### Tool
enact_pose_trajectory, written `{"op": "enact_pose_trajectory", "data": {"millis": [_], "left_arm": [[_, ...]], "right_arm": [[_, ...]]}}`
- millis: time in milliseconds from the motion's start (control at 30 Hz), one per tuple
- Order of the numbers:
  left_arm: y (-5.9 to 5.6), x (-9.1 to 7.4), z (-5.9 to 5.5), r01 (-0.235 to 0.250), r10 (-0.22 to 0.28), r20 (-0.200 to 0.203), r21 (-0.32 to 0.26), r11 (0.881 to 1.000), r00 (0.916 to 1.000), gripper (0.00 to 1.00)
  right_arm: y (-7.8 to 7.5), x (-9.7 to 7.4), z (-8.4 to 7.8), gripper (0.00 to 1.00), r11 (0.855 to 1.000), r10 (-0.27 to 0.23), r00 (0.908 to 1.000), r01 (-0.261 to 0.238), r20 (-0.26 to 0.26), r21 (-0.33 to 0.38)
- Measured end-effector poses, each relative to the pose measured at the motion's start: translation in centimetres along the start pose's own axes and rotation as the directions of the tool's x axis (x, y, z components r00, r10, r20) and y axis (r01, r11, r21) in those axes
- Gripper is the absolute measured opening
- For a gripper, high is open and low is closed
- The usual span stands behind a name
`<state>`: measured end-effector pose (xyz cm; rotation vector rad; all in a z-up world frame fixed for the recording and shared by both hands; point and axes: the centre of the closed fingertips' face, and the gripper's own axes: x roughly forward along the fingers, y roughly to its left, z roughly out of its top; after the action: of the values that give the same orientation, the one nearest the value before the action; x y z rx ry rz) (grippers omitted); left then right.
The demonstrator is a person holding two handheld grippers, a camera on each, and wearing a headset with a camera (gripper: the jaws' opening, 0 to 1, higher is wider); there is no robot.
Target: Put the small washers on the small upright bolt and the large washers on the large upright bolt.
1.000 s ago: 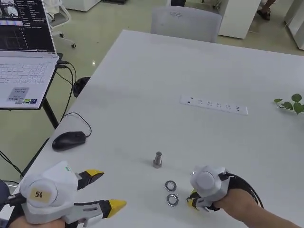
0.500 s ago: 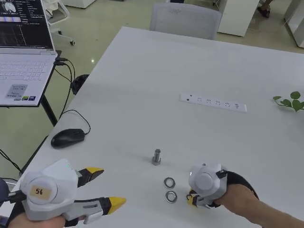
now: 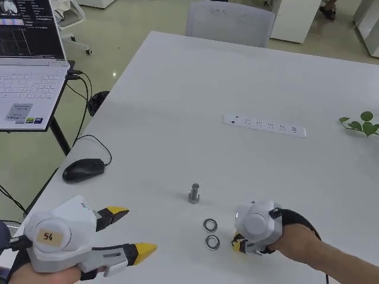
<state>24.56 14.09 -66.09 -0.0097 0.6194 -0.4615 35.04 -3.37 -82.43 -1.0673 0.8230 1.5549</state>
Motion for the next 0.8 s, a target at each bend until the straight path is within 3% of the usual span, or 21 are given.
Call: {"op": "enact_pose_trajectory", "data": {"millis": [467,800], "left_arm": [[0.0,0.0,0.1,0.003,-0.003,0.0,0.004,1.0,1.0,0.57],[-0.2,0.3,0.2,0.012,-0.012,-0.002,0.008,1.0,0.9999,0.57]], "right_arm": [[-0.1,-0.5,-0.7,0.13,0.995,-0.029,0.9993,0.026,0.024,0.095],[-1.2,-1.9,-2.0,0.13,0.981,-0.076,0.9963,0.067,0.04,0.183]]}}
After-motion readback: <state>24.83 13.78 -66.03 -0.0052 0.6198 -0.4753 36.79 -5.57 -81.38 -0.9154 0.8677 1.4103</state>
